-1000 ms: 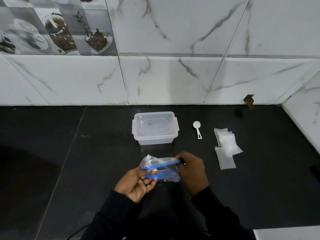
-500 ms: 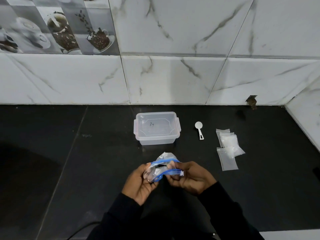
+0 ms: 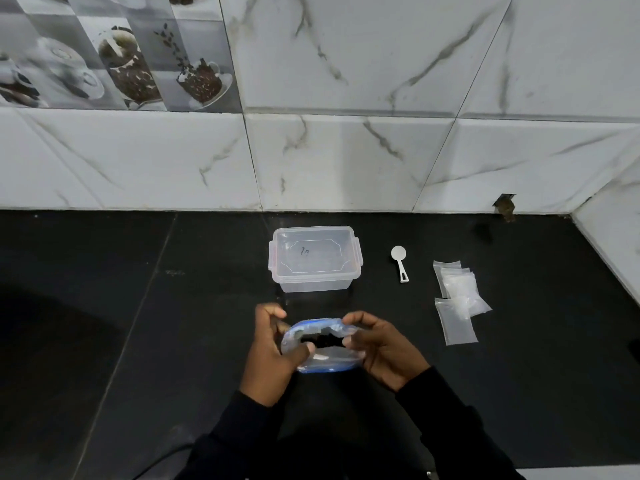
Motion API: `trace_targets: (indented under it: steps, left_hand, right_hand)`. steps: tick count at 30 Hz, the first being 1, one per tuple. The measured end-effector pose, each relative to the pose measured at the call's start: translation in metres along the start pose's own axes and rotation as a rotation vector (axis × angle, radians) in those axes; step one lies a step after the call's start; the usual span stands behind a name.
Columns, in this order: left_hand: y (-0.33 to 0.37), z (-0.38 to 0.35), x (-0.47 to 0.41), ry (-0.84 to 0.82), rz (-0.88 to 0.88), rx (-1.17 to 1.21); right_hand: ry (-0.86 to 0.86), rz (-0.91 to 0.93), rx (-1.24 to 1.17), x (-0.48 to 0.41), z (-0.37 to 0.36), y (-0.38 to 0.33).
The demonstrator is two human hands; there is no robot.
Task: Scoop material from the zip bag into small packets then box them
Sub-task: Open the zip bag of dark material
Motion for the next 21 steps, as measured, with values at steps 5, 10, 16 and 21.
trace_targets:
  steps: [5, 10, 16, 21]
  left_hand:
    - [0.014, -0.006, 0.006, -0.011, -0.351, -0.455]
    - [0.009, -0.004, 0.003, 0.029, -0.327, -0.655]
    - [0.012, -0.007, 0.006, 0.031, -0.182, -0.560]
    - [0.013, -0.010, 0.011, 0.047, -0.106, -0.611]
  right_hand:
    - [0.064, -0.071, 0.087, -0.003, 0.005, 0.002]
    - [0.082, -0.155, 0.014, -0.001, 0.016, -0.002]
    - [0.002, -0.067, -0.009, -0.004, 0.010, 0.003]
    - [-0.131, 0.256, 0.520, -0.003, 0.007, 0.000]
Point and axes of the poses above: each hand's wrist, its own x-axis away from the middle knuckle, its own z-axis out of the back of the hand, y = z × x, the point moved 3 cm from there along -x, towards the middle knuckle, and after that the axes turned 12 degrees about z, right-handed, at the moved point
